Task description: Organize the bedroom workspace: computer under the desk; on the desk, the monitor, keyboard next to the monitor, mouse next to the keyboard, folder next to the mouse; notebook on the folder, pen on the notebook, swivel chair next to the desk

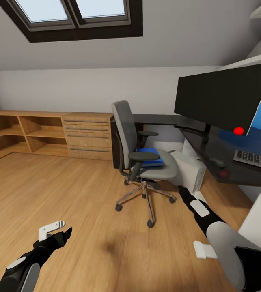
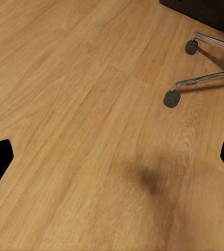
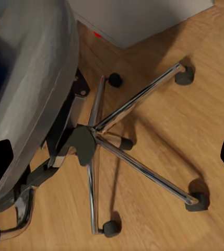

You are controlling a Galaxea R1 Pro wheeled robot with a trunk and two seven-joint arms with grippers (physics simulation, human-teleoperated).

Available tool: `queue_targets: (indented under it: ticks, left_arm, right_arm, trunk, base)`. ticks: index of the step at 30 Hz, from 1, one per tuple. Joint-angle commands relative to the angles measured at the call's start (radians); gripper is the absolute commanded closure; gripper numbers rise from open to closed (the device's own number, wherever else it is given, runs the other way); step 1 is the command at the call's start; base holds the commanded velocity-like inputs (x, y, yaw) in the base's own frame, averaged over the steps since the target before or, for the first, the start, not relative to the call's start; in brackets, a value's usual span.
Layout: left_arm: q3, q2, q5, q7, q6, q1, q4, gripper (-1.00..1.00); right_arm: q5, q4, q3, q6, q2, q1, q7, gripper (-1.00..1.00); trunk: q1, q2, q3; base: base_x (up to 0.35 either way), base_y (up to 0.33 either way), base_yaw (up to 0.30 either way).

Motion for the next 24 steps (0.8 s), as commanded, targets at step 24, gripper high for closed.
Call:
queue_targets:
  ticks: [24]
  left_arm:
    - [-0.003, 0.000, 0.011, 0.008, 0.005, 0.000, 0.000, -1.00]
  right_arm:
    - [-0.012, -0.004, 0.001, -0.140, -0.004, 0.002, 0.164, -1.00]
  trunk:
    - [0.000, 0.000, -0.001]
  base:
    - [0.005, 0.000, 0.000]
